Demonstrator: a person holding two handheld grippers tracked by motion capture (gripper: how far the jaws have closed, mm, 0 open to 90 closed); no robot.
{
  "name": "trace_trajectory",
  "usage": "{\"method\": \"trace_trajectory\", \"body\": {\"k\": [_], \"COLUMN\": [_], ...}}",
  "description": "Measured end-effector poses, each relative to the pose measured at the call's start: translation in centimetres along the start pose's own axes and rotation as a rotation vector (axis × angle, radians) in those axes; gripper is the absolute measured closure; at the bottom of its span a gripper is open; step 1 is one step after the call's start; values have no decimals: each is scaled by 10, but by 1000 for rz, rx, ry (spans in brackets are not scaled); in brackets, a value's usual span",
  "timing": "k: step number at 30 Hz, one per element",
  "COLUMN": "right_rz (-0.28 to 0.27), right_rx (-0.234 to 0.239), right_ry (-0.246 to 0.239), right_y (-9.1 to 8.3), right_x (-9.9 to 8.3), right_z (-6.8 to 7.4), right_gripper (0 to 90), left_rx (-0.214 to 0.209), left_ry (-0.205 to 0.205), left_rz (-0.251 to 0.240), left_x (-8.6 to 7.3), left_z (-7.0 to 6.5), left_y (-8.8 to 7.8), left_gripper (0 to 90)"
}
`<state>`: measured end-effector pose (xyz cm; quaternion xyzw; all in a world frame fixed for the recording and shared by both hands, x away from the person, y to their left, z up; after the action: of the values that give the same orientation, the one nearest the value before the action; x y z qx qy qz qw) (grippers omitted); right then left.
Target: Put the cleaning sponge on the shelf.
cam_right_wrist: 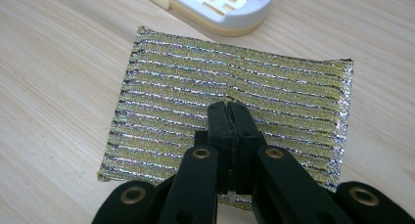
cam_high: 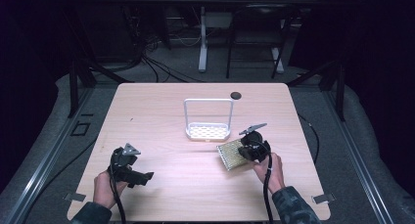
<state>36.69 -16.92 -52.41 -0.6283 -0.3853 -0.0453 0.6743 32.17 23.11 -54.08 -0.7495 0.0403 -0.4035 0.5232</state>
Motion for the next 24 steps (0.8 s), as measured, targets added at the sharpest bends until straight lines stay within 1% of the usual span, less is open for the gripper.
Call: {"method": "trace_trajectory", "body": {"k": [6,8,12,15,16,19,21,24], "right_rz": [-5,-12,-18,-24,-29,-31,-35,-45], "right_rx": [9,11,30,37,46,44,58,59], "right_ry": [-6,-10,-26,-30,-32,-42,-39,-47], "right_y": [-1,-2,-5,-5,-7,-7,-8,-10], "right_x": [1,2,6,7,9,10,11,14], "right_z": [2,5,10,12,16,18,20,22], "right_gripper": [900,900,900,900,900,900,900,900], "left_rx": [4,3,-4,-3,-1,-1,-3,-2], "left_ry": [0,4,3,-4,-6,-5,-3,-3], "left_rz": [-6,-6,-2,-10,-15,-12,-10,-8], "left_x": [0,0,0,-1,-1,-1,-1,-1], "left_z": [0,-1,0,0,0,0,0,0], "left_y": [0,0,1,0,0,0,0,0], "left_gripper": [54,54,54,54,54,54,54,54]}}
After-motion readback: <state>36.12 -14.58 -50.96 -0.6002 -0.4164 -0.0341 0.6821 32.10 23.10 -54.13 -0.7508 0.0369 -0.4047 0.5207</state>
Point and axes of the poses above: each handheld gripper's, and its own axes: y roughly forward along the jaws, x roughly out of its top, z roughly to its left, the point moved 1 cm from there along y, roughly forward along the jaws, and after that the axes turned 8 degrees about -x, right-handed, at the moved point
